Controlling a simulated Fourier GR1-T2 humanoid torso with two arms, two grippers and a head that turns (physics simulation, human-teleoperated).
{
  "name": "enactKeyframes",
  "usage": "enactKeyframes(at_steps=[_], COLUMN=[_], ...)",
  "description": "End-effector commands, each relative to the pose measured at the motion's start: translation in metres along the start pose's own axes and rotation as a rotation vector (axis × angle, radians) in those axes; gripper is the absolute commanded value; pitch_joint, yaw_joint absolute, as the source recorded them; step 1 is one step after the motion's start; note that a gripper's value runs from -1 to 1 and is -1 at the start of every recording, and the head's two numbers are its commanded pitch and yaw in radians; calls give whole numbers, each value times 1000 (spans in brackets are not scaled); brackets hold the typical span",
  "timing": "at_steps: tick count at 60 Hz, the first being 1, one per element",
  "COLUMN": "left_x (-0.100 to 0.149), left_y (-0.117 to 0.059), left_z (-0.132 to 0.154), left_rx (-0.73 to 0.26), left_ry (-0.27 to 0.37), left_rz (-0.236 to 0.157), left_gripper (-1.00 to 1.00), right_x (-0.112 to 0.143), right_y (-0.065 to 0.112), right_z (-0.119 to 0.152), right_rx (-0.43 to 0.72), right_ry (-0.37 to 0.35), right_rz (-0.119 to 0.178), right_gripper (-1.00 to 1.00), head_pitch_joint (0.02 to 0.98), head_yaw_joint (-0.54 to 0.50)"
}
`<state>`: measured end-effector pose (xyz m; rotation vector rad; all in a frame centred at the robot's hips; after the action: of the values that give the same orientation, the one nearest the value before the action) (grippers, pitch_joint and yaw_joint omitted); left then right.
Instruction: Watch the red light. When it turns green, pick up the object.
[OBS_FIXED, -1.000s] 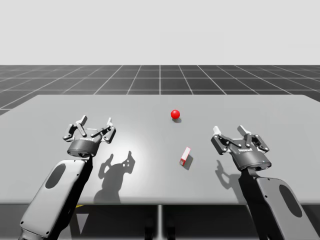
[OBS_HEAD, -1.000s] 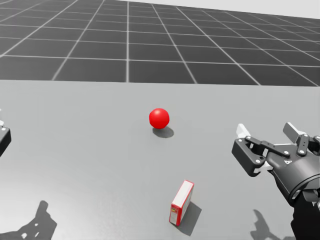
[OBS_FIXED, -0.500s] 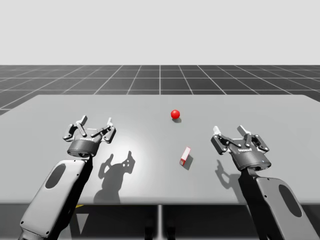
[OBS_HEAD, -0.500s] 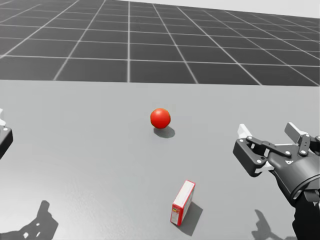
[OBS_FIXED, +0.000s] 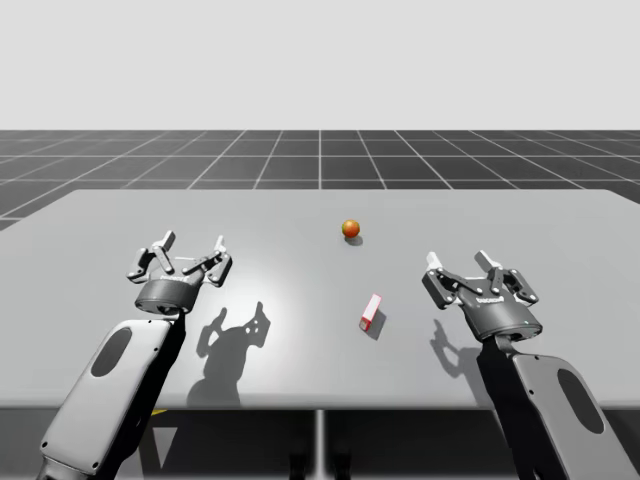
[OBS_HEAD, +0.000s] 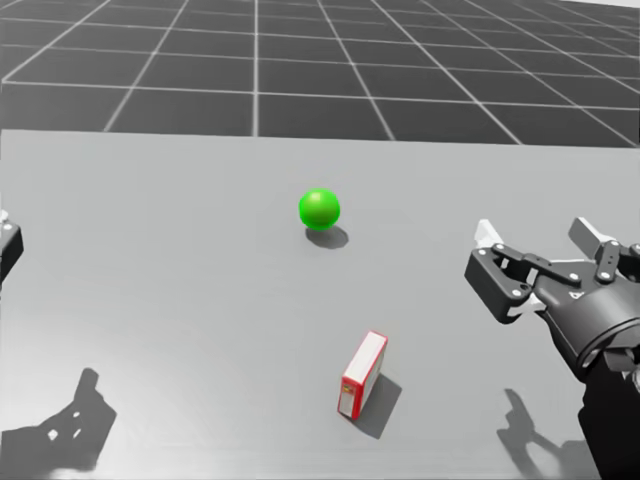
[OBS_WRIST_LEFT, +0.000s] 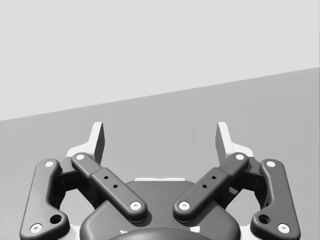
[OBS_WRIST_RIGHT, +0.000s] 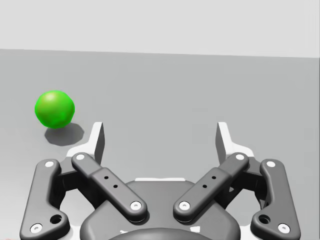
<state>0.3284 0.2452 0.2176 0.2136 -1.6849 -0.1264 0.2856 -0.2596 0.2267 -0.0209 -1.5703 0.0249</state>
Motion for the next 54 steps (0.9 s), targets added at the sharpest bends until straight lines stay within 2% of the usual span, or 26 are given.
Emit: enactKeyframes(at_steps=[1,9,21,38,41,44,47,49,51,54], left_x=[-1,-1,0,0,0,0,0,0,0,0], left_y=[-1,-2,-4,-5,-5,-5,-5,-5,-5,-5], left_z=[0,0,0,0,0,1,1,1,1,1], left_rx=[-3,-8,-15,-14,-10,-8,-7,-6,-6,-6], left_ry=[2,2,3,5,4,3,4,4,4,4], left_rz=[-4,-6,-9,-10,-13,-16,-16,-17,-16,-15], left_gripper=[-1000,-1000,-1000,-1000,-1000,-1000,-1000,-1000,-1000,-1000], right_x=[0,0,0,3,6,6,8,10,11,10], right_y=[0,0,0,1,-1,-1,1,5,8,12], right_z=[0,-1,0,1,3,4,7,10,13,18], right_rx=[0,-1,2,29,65,76,107,142,155,249], right_ry=[1,1,2,4,16,18,30,33,27,25], right_rz=[0,1,6,5,-30,-23,-50,-40,-10,-1], right_gripper=[-1000,-1000,-1000,-1000,-1000,-1000,-1000,-1000,-1000,-1000], head_pitch_joint=[703,791,869,879,879,877,875,875,877,878], head_yaw_joint=[-150,-184,-215,-217,-219,-222,-223,-225,-228,-231])
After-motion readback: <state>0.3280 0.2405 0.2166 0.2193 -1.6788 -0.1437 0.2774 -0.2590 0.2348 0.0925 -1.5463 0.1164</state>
